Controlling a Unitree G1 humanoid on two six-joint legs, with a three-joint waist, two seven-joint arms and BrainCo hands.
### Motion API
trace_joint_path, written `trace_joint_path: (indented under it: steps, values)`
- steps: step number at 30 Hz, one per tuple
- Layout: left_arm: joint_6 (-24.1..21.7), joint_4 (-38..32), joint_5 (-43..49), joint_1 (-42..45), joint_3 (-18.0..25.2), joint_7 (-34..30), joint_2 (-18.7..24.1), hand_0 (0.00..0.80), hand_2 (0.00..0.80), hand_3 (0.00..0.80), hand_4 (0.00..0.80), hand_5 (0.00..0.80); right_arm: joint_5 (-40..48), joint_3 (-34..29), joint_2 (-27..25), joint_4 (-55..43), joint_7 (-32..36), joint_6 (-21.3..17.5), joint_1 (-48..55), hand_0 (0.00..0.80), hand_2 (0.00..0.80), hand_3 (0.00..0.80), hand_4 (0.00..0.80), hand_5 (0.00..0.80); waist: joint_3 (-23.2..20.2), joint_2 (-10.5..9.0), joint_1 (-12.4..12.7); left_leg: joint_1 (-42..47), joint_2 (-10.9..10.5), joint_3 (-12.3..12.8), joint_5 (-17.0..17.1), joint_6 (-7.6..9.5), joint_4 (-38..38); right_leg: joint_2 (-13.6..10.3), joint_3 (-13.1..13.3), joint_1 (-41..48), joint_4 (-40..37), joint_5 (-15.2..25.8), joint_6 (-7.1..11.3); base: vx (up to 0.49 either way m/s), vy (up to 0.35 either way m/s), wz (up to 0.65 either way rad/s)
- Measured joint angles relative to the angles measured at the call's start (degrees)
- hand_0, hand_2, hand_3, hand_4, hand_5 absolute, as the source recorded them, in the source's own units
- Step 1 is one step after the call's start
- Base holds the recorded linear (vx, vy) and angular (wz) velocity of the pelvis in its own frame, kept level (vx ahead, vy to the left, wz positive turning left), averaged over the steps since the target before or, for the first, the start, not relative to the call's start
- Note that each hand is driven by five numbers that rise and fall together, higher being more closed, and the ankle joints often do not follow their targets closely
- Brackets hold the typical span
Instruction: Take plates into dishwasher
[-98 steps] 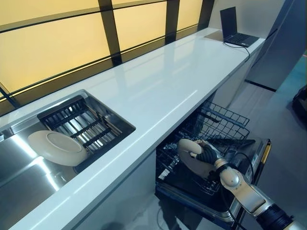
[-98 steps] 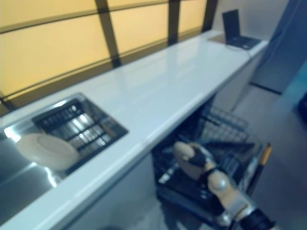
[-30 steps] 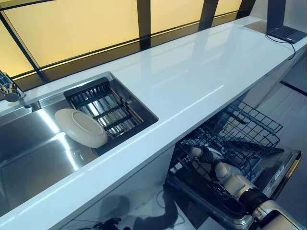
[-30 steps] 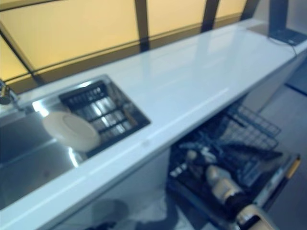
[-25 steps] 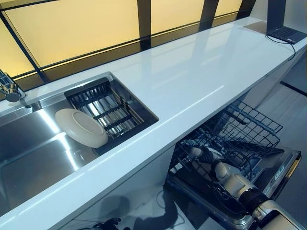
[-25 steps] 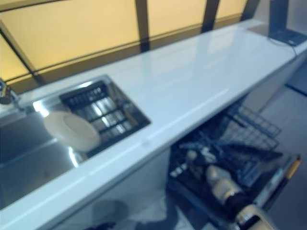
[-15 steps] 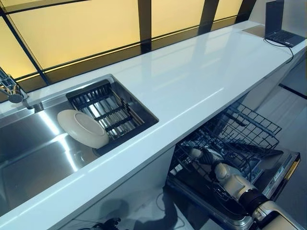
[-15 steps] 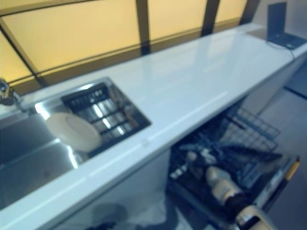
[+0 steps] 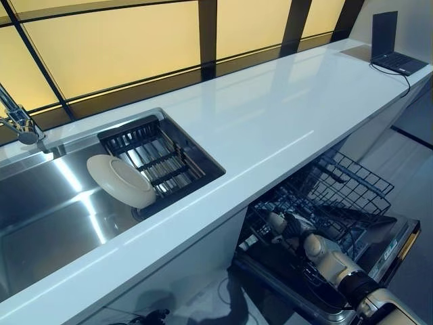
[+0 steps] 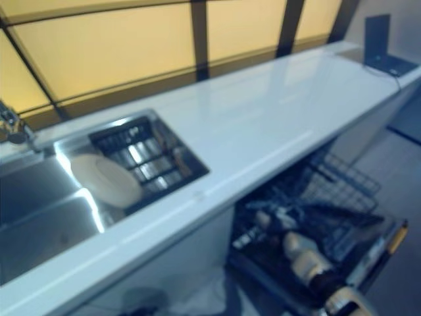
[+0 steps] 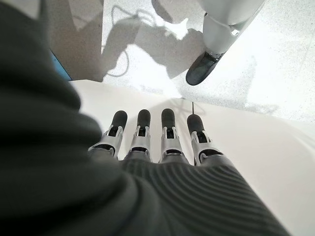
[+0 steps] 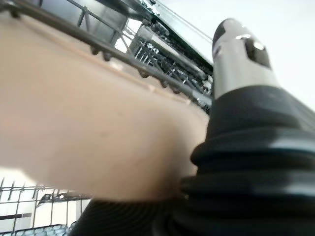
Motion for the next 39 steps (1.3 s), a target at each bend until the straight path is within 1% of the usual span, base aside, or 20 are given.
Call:
trace_joint_path:
  steps: [4,8,12,15,17,21,23,25,26,28,30,32,35,39]
  values:
    - [-0.02,0.0,1.01,0.29,0.21,0.01,0.28,0.0,0.0,0.0,0.0,0.0,-0.02,-1.6,-0.02,-1.56,0.56,-0.07,1.55,0.0,0.0,0.0,0.0,0.0,-0.44,-0.77,0.03,0.12,-0.01,0.02,0.0,0.0,-0.02,-0.01,0.01,0.1,0.0,0.0,0.0,0.0,0.0,0.0]
    - [-0.08,0.0,1.04,1.16,2.1,0.02,0.43,0.0,0.0,0.0,0.0,0.0,0.1,-3.9,-0.43,-4.12,1.3,-0.21,3.62,0.0,0.0,0.0,0.0,0.0,-0.55,-0.95,0.0,0.48,0.0,0.07,0.0,0.0,-0.06,0.0,0.08,0.41,0.0,0.0,0.0,0.0,0.0,0.0]
    - [-0.14,0.0,1.06,2.01,2.36,0.07,0.83,0.0,0.0,0.0,0.0,0.0,0.33,-6.01,-1.69,-7.01,1.42,-0.73,6.44,0.0,0.0,0.0,0.0,0.0,-0.61,-1.05,-0.12,1.41,0.0,0.44,-0.01,0.0,-0.24,-0.01,0.3,1.08,0.0,0.0,0.01,0.005,-0.004,-0.01]
    - [-0.28,0.03,1.09,2.94,2.65,0.12,0.9,0.0,0.0,0.0,0.0,0.0,1.99,-9.9,-2.83,-9.31,1.32,-1.08,9.22,0.0,0.0,0.0,0.0,0.0,-0.96,-1.63,-0.61,1.56,0.07,0.7,-0.01,0.0,-0.26,0.04,0.53,1.1,0.0,0.02,0.02,0.006,-0.004,-0.01]
    - [-0.29,0.14,1.1,4.07,3.59,0.16,0.87,0.0,0.0,0.0,0.0,0.0,2.48,-11.52,-3.04,-9.88,1.14,-1.1,9.77,0.0,0.0,0.0,0.0,0.0,-1.16,-1.97,-1.47,2.0,0.09,1.08,-0.02,-0.01,-0.3,0.04,0.86,1.33,-0.01,0.02,0.02,0.013,-0.011,-0.09]
    - [-0.74,0.24,1.1,5.09,4.96,0.5,0.98,0.0,0.0,0.0,0.0,0.0,5.36,-16.13,-4.8,-11.35,0.01,-1.2,13.06,0.0,0.0,0.0,0.0,0.0,-1.74,-2.41,-1.75,3.06,0.37,1.89,-0.19,-0.19,-0.32,0.26,1.74,1.85,-0.01,0.02,0.01,0.024,-0.011,-0.1]
    - [-1.57,0.27,1.11,6.48,4.98,0.58,0.93,0.0,0.0,0.0,0.0,0.0,7.08,-19.62,-4.82,-11.55,-1.02,-1.39,15.86,0.0,0.0,0.0,0.0,0.0,-2.84,-2.64,-2.07,3.45,0.42,2.57,-0.33,-0.31,-0.34,0.26,2.28,1.87,-0.01,0.02,0.01,0.043,-0.01,-0.12]
    - [-1.79,0.38,1.1,7.77,5.34,0.85,0.95,0.0,0.0,0.0,0.0,0.0,8.12,-20.86,-4.83,-11.59,-1.54,-1.43,17.2,0.0,0.0,0.0,0.0,0.0,-3.57,-2.8,-3.04,3.57,0.42,2.68,-0.39,-0.32,-0.35,0.25,2.38,1.94,-0.01,0.02,0.01,0.035,-0.005,-0.07]
    - [-2.11,0.89,1.1,8.52,5.97,0.94,0.78,0.0,0.0,0.0,0.0,0.0,8.96,-21.98,-4.81,-11.66,-1.84,-1.45,18.22,0.0,0.0,0.0,0.0,0.0,-4.04,-2.89,-3.31,3.88,0.49,3.12,-0.51,-0.37,-0.36,0.3,2.89,1.91,-0.01,0.03,0.01,0.032,-0.002,-0.18]
    - [-2.69,2.15,1.09,9.81,6.82,1.28,0.62,0.0,0.0,0.0,0.0,0.0,10.92,-24.38,-4.91,-11.67,-2.52,-1.45,20.27,0.0,0.0,0.0,0.0,0.0,-5.2,-2.89,-3.8,4.57,0.66,4.26,-0.88,-0.29,-0.37,0.42,3.92,1.94,-0.02,0.04,-0.01,0.04,-0.005,-0.23]
    - [-3.08,3.7,1.06,10.98,7.05,1.77,0.62,0.0,0.0,0.0,0.0,0.0,13.21,-25.89,-5.26,-11.66,-3.37,-1.44,21.49,0.0,0.0,0.0,0.0,0.0,-6.29,-2.74,-4.78,4.95,0.72,4.58,-1.0,-0.3,-0.37,0.47,4.46,1.96,-0.02,0.05,-0.02,0.04,-0.001,-0.16]
    - [-3.65,4.2,1.0,11.33,7.28,2.19,0.6,0.0,0.0,0.0,0.0,0.0,15.05,-27.72,-5.93,-11.64,-4.16,-1.38,22.64,0.0,0.0,0.0,0.0,0.0,-6.74,-2.5,-4.81,5.46,0.86,5.35,-1.11,-0.36,-0.38,0.58,5.18,2.01,-0.02,0.05,0.03,0.067,0.019,-0.19]
    - [-4.54,4.75,0.88,12.37,7.4,2.74,0.52,0.0,0.0,0.0,0.0,0.0,18.57,-31.17,-7.21,-11.61,-5.31,-1.36,23.51,0.0,0.0,0.0,0.0,0.0,-7.91,-2.08,-6.13,5.61,0.92,5.64,-1.13,-0.36,-0.39,0.59,5.38,2.06,-0.04,0.08,0.09,0.115,0.055,-0.05]
    - [-5.26,5.48,0.5,13.48,8.17,3.27,-0.41,0.0,0.0,0.0,0.0,0.0,20.73,-34.76,-10.37,-11.63,-6.94,-1.42,24.87,0.0,0.0,0.0,0.0,0.0,-8.54,-1.34,-6.14,6.35,0.84,6.01,-1.56,-0.34,-0.37,0.46,5.77,2.95,-0.2,0.02,0.15,0.11,0.097,-0.03]
